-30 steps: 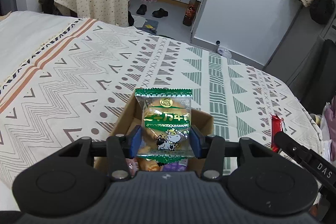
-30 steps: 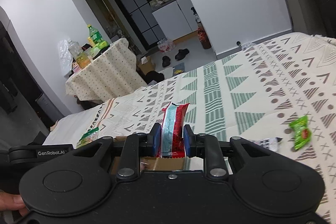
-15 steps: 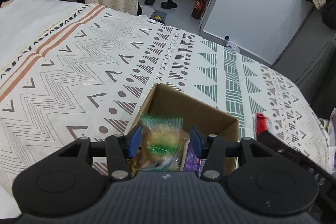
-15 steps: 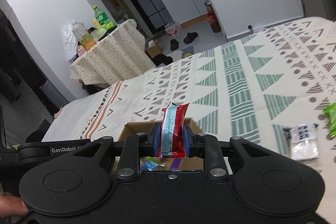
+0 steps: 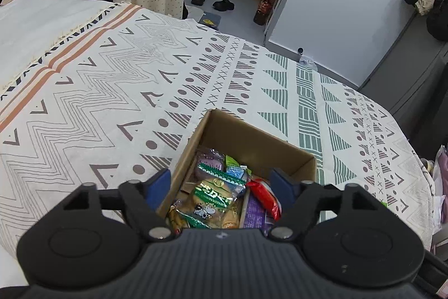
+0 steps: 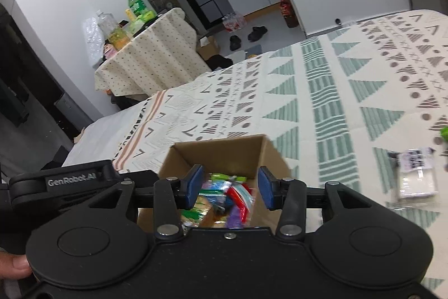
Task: Organize snacks
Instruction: 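Move both open tools back toward the white packet and green candy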
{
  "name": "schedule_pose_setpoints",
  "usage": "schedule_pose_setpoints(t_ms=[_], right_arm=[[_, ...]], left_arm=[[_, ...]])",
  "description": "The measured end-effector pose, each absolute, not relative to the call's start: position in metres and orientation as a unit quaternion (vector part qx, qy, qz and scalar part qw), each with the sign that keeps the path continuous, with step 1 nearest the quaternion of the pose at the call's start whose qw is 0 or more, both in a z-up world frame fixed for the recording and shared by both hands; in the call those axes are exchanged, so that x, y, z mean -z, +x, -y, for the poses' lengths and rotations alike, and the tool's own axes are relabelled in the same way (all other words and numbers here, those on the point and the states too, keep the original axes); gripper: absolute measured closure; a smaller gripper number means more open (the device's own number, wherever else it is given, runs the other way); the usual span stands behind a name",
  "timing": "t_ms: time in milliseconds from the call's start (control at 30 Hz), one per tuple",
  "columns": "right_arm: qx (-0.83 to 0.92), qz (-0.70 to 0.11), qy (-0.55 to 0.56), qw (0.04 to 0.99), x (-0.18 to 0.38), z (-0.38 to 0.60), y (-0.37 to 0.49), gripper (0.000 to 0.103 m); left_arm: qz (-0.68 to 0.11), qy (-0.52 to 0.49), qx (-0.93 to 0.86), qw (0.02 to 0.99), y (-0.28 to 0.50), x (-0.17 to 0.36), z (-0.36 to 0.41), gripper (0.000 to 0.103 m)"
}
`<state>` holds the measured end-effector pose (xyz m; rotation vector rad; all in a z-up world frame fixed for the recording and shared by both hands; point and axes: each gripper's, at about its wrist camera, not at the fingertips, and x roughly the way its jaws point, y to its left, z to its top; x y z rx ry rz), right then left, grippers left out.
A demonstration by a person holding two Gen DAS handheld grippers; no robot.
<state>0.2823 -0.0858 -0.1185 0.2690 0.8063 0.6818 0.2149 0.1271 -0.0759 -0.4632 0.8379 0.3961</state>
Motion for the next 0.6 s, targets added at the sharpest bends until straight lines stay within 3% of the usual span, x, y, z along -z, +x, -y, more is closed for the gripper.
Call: schedule_pose_setpoints(t_ms=[333,600], right_arm=[[-0.302,-0.377,0.118,0.868,0.112,0.129,0.279,0.054],[-0.279,-0.373,0.123,0.876,0.111,0.170,0.278,0.050]], left_arm=[[-0.407,-0.211,-0.176,0.871,0.214,0.070,-0.104,0.015],[-0.409,-0.195,-0.159,0.877,0.218,0.066,-0.076,0.014]])
